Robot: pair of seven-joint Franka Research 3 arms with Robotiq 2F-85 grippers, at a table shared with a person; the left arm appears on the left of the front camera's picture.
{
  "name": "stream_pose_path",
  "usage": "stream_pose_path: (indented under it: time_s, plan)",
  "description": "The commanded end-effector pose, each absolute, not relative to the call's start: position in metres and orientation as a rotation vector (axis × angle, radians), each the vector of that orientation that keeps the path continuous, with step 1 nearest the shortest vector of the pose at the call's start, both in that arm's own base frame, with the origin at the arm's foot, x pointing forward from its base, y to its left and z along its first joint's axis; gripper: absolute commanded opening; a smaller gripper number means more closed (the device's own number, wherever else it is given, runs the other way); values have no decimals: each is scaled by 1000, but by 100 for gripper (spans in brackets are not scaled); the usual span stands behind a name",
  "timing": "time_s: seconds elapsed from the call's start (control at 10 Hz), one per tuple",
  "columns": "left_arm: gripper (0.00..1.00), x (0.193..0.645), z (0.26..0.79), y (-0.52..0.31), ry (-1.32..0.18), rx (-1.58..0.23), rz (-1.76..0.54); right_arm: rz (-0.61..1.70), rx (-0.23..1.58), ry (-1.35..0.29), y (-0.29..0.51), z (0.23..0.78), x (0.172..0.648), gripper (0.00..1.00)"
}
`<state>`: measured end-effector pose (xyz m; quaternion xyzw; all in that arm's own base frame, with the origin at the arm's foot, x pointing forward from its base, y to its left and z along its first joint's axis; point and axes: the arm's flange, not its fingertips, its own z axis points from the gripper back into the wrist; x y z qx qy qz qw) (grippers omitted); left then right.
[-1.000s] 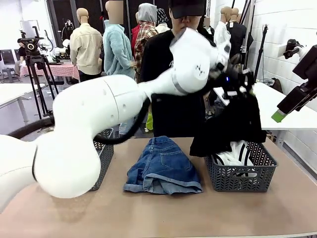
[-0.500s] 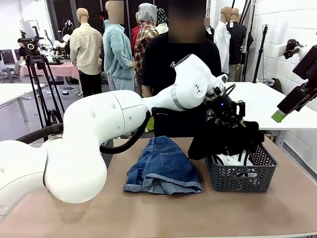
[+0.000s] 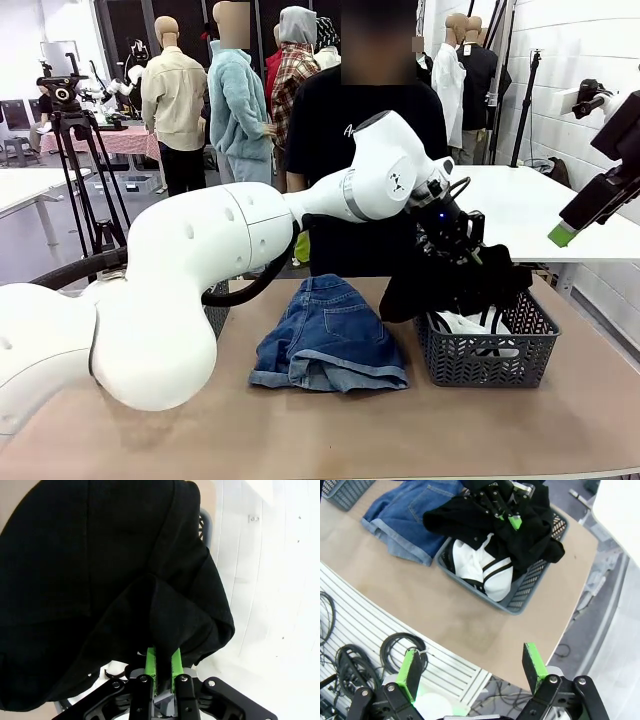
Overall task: Sort the tops and bottoms.
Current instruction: Sort the clothes according to human instructions.
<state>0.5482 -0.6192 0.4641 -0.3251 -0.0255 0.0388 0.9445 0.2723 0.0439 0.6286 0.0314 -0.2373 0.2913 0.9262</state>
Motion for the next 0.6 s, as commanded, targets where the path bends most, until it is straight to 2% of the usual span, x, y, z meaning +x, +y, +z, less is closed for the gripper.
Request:
stream_pose_path:
  time_s: [0.0,0.2,0.5]
  plan:
    - [0,551,464,-617,-61,-656,81,595,58,-475,44,628,272,100]
    - [0,562,461,-646,-19,-475,55,595,58,-475,44,628,272,100]
    - [0,584,432,-690,116,-300,-29,595,58,-475,44,628,272,100]
